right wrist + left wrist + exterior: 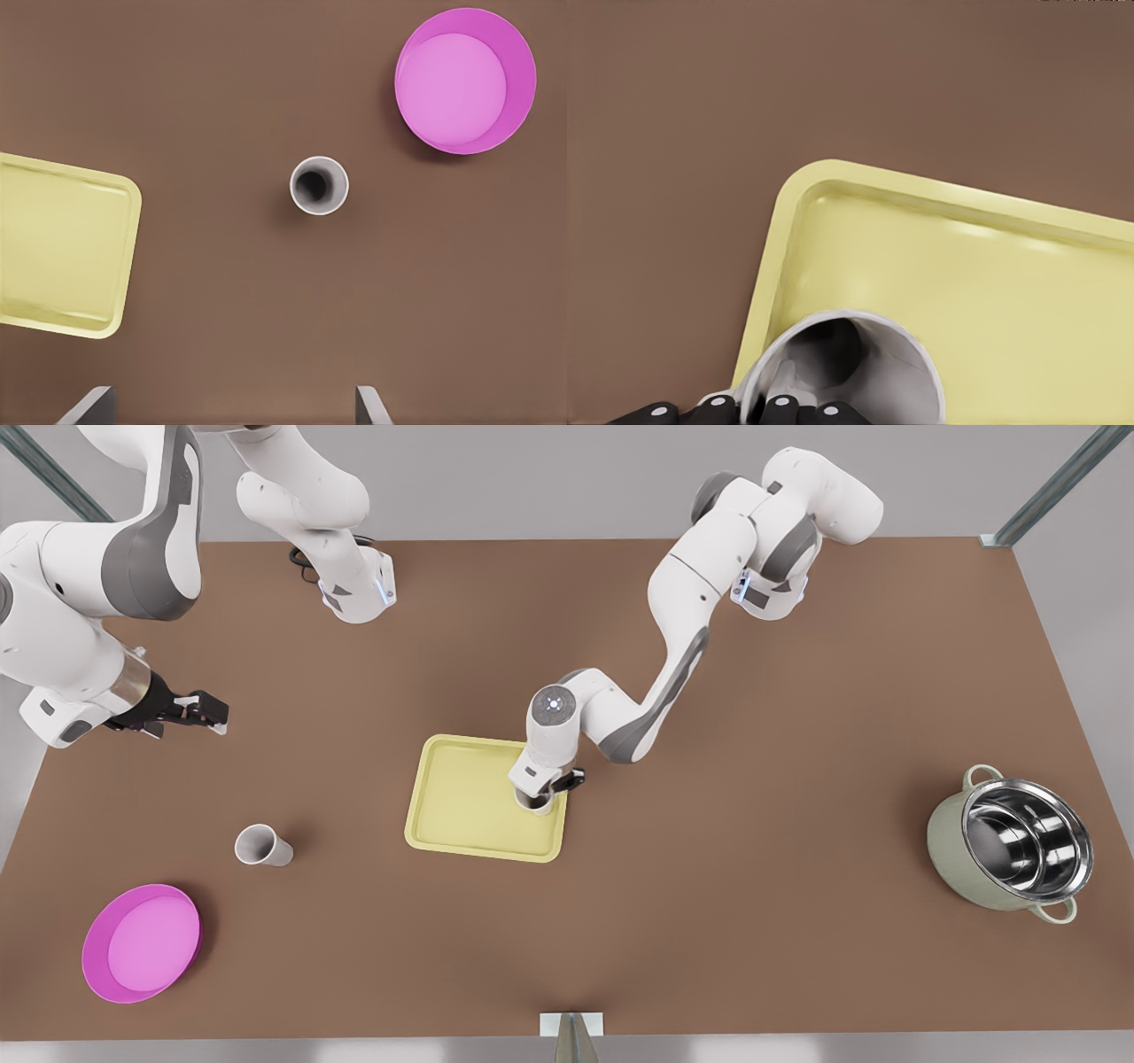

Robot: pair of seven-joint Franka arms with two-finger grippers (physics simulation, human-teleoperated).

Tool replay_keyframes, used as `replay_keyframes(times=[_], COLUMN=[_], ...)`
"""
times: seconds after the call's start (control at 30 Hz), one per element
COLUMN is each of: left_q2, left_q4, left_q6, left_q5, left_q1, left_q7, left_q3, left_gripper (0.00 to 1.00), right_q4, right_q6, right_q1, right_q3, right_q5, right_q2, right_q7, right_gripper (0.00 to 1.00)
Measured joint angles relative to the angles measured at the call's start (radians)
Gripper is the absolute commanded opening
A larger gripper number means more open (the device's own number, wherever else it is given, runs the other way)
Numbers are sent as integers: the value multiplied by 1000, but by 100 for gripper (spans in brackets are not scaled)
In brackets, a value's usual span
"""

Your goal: Use the left arm to pick up the white IKEA cup from the tray and place it on the middle-left position; use the right arm to pick up the white IKEA cup from the tray and place it on the middle-right position

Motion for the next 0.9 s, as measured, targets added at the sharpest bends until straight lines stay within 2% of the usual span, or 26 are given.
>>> replay_keyframes(times=[0.17, 0.4, 0.5, 0.6, 0.77, 0.9], left_q2=[-73, -169, -227, -243, -235, -217], left_q4=[0, -51, -220, -322, -374, -369], left_q6=[-52, -140, -85, -6, 105, 170], left_q5=[-2, 4, 2, 1, -4, -1], left_q1=[47, 271, 376, 453, 558, 582], left_q7=[-14, 15, 51, 102, 208, 285], left_q3=[2, 6, 6, 5, 2, 3], left_gripper=[12, 13, 13, 14, 14, 15], right_q4=[0, 0, 0, 0, 0, 0], right_q6=[0, 0, 0, 0, 1, 1], right_q1=[-1, 0, 1, 1, 0, -1], right_q3=[0, 0, 0, 0, 0, 4], right_q5=[0, 0, 0, 0, 0, 0], right_q2=[0, 0, 0, 0, 6, 8], right_q7=[1, 2, 2, 3, 3, 4], right_gripper=[100, 100, 100, 100, 100, 100])
